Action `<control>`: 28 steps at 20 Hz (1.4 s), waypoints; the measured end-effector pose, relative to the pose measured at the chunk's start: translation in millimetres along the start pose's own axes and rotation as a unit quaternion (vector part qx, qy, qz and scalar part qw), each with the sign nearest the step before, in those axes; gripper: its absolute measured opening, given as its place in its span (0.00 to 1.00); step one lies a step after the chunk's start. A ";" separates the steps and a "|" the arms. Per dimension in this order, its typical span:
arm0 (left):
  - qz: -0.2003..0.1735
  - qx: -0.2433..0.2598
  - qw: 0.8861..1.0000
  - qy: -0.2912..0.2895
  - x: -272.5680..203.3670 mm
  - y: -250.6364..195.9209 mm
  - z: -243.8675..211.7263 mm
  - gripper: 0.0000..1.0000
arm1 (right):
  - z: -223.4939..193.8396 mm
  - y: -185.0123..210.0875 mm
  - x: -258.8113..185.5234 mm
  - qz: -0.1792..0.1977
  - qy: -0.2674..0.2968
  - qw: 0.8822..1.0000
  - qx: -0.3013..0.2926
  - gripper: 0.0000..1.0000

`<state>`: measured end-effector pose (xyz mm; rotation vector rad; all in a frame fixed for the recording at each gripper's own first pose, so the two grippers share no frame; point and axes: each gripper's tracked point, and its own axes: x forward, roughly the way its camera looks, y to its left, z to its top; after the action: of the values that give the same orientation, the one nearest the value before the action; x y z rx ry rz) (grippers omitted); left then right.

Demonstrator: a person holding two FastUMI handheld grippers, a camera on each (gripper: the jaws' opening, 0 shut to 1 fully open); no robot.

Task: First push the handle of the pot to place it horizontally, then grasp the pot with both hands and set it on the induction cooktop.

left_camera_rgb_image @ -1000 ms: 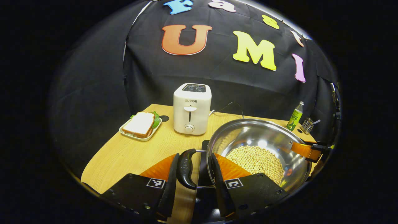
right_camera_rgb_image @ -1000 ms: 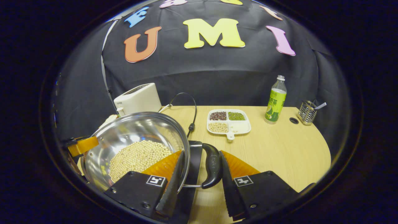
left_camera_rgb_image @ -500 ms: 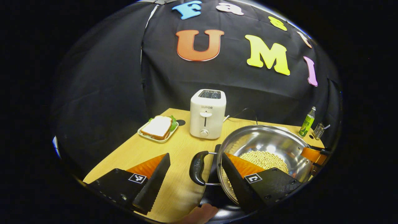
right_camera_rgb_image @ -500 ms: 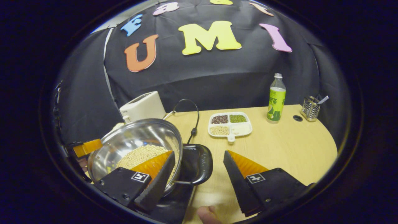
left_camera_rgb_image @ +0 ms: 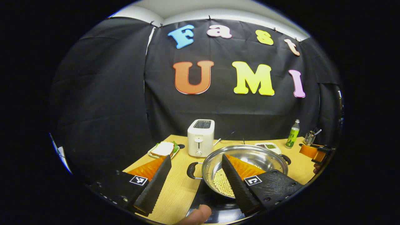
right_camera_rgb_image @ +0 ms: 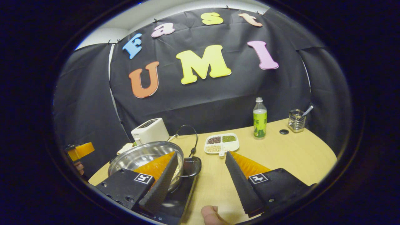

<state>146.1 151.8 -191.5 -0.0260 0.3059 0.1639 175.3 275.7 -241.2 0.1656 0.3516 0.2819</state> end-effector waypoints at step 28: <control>-0.100 0.014 0.985 -0.137 -229.9 -133.1 89.9 0.95 | 126.5 -129.2 -337.4 -0.120 -0.178 0.973 -0.082 0.96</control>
<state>-21.5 -11.0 -36.3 -0.0056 0.0300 -0.0368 -51.4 38.2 -44.5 0.0071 -0.0094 0.0373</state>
